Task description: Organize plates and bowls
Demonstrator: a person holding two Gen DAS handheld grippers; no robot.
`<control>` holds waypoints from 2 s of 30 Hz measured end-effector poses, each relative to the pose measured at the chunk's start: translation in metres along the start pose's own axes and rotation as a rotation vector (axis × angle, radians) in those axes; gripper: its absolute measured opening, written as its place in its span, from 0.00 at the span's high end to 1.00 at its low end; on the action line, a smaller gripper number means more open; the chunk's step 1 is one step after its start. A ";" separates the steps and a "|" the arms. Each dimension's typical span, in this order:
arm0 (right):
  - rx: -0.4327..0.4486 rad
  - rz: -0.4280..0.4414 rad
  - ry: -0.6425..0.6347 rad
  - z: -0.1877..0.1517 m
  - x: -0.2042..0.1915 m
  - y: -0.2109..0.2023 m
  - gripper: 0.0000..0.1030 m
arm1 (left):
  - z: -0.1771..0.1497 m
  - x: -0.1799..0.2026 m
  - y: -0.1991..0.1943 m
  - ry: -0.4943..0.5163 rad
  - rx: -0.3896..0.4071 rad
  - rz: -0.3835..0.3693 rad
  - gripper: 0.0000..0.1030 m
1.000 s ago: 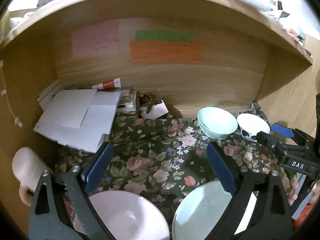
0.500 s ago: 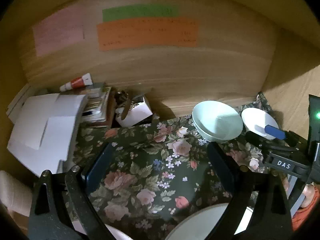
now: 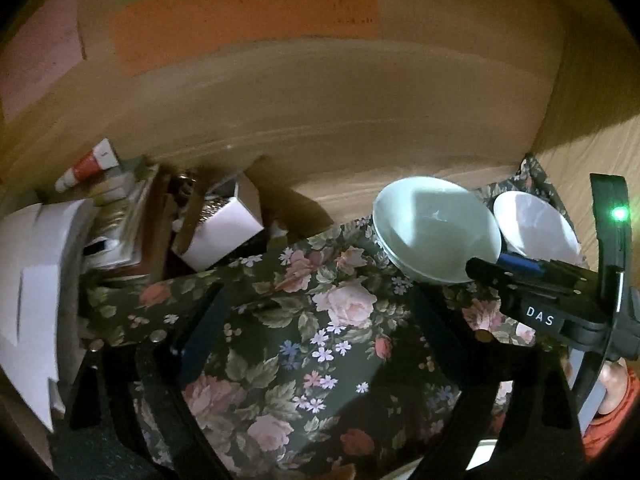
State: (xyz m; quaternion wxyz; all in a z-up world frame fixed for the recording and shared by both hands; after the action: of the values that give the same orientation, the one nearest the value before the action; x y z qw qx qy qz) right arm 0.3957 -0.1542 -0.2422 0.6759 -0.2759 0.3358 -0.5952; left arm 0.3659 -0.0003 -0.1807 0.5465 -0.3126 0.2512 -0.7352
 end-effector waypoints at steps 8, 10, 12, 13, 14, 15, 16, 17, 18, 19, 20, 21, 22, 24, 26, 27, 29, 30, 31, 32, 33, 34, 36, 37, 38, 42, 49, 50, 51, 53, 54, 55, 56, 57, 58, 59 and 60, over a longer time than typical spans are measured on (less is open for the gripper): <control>-0.035 -0.006 0.028 0.004 0.001 0.012 0.55 | 0.001 -0.006 0.014 -0.010 -0.015 -0.006 0.12; -0.043 -0.005 0.031 0.005 0.000 0.016 0.56 | 0.001 -0.007 0.014 -0.015 -0.015 -0.006 0.12; -0.054 -0.001 0.029 0.006 -0.003 0.021 0.57 | 0.001 -0.008 0.014 -0.023 -0.017 -0.005 0.12; -0.065 0.006 0.033 0.007 -0.004 0.024 0.58 | 0.001 -0.009 0.015 -0.027 -0.018 -0.005 0.12; -0.077 0.014 0.040 0.008 -0.004 0.027 0.61 | 0.001 -0.010 0.015 -0.034 -0.017 -0.004 0.12; -0.085 0.018 0.041 0.009 -0.004 0.030 0.65 | 0.001 -0.011 0.015 -0.038 -0.016 -0.004 0.12; -0.091 0.022 0.041 0.010 -0.004 0.033 0.67 | 0.001 -0.012 0.015 -0.043 -0.017 -0.004 0.12; -0.098 0.027 0.036 0.012 -0.004 0.036 0.70 | 0.000 -0.012 0.015 -0.047 -0.020 -0.004 0.12; -0.102 0.027 0.026 0.013 -0.005 0.037 0.73 | 0.000 -0.012 0.016 -0.048 -0.022 -0.007 0.12; -0.104 0.025 0.013 0.014 -0.006 0.038 0.75 | 0.000 -0.012 0.016 -0.048 -0.025 -0.009 0.12; -0.104 0.020 -0.007 0.014 -0.007 0.039 0.76 | 0.000 -0.011 0.016 -0.049 -0.028 -0.009 0.12; -0.101 0.013 -0.027 0.014 -0.009 0.039 0.77 | -0.001 -0.012 0.017 -0.050 -0.032 -0.012 0.12; -0.100 0.008 -0.049 0.014 -0.011 0.039 0.77 | -0.001 -0.011 0.019 -0.052 -0.038 -0.018 0.12; -0.101 0.008 -0.088 0.012 -0.016 0.040 0.78 | -0.003 -0.013 0.023 -0.058 -0.052 -0.028 0.12; -0.107 0.027 -0.120 0.008 -0.022 0.037 0.78 | -0.006 -0.013 0.027 -0.064 -0.065 -0.033 0.12; -0.108 0.033 -0.128 0.007 -0.024 0.037 0.78 | -0.007 -0.014 0.029 -0.067 -0.071 -0.032 0.12; -0.108 0.050 -0.149 0.005 -0.028 0.033 0.79 | -0.009 -0.016 0.032 -0.072 -0.081 -0.027 0.12; -0.108 0.059 -0.159 0.004 -0.031 0.030 0.79 | -0.010 -0.017 0.033 -0.076 -0.084 -0.028 0.12; -0.109 0.066 -0.167 0.003 -0.032 0.029 0.79 | -0.010 -0.018 0.034 -0.080 -0.087 -0.027 0.12; -0.112 0.080 -0.180 0.001 -0.035 0.026 0.79 | -0.011 -0.020 0.035 -0.085 -0.090 -0.023 0.12; -0.114 0.087 -0.187 -0.002 -0.037 0.024 0.80 | -0.012 -0.022 0.036 -0.089 -0.092 -0.018 0.12; -0.117 0.099 -0.204 -0.005 -0.040 0.021 0.80 | -0.012 -0.024 0.038 -0.094 -0.097 -0.014 0.12; -0.123 0.117 -0.226 -0.013 -0.045 0.014 0.81 | -0.015 -0.028 0.040 -0.105 -0.108 -0.008 0.18; -0.127 0.127 -0.235 -0.016 -0.046 0.011 0.81 | -0.017 -0.029 0.042 -0.109 -0.119 -0.008 0.20; -0.134 0.140 -0.238 -0.019 -0.047 0.007 0.81 | -0.019 -0.030 0.045 -0.115 -0.136 -0.011 0.22; -0.155 0.157 -0.234 -0.026 -0.046 -0.003 0.80 | -0.029 -0.031 0.052 -0.128 -0.173 -0.015 0.29; -0.126 0.123 -0.214 -0.026 -0.038 -0.014 0.55 | -0.040 -0.019 0.063 -0.118 -0.222 -0.041 0.49; -0.124 0.121 -0.196 -0.023 -0.037 -0.012 0.55 | -0.040 -0.017 0.063 -0.116 -0.225 -0.046 0.51; -0.125 0.125 -0.183 -0.020 -0.028 -0.013 0.55 | -0.041 -0.016 0.064 -0.116 -0.225 -0.049 0.55; -0.132 0.128 -0.156 -0.014 -0.023 -0.008 0.55 | -0.041 -0.013 0.069 -0.114 -0.230 -0.046 0.61; -0.135 0.126 -0.151 -0.011 -0.032 -0.004 0.55 | -0.042 -0.012 0.072 -0.114 -0.233 -0.047 0.65; -0.137 0.124 -0.149 -0.009 -0.038 -0.002 0.55 | -0.043 -0.011 0.074 -0.115 -0.236 -0.049 0.67; -0.134 0.127 -0.146 -0.007 -0.038 0.000 0.57 | -0.044 -0.010 0.076 -0.116 -0.240 -0.053 0.71; -0.132 0.127 -0.146 -0.009 -0.036 0.003 0.63 | -0.044 -0.008 0.079 -0.116 -0.243 -0.057 0.74; -0.134 0.130 -0.149 -0.009 -0.037 0.005 0.67 | -0.046 -0.008 0.081 -0.115 -0.247 -0.063 0.76; -0.141 0.141 -0.153 -0.009 -0.039 0.008 0.73 | -0.047 -0.007 0.083 -0.108 -0.252 -0.068 0.79; -0.146 0.146 -0.152 -0.009 -0.039 0.009 0.78 | -0.047 -0.006 0.085 -0.102 -0.253 -0.066 0.84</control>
State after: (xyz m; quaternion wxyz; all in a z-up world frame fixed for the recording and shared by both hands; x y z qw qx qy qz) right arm 0.3912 -0.1143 -0.2499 0.7192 -0.3436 0.3451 -0.4956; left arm 0.3876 -0.0166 -0.2744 0.4902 -0.4241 0.3032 -0.6985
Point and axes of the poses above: each gripper's, at about its wrist camera, not at the fingertips, and y roughly the way its jaws point, x to its right, z to its top, the point moved 9 cm from there along y, roughly the way its jaws point, and after that the axes turned 15 degrees about -z, right-handed, at the moved point
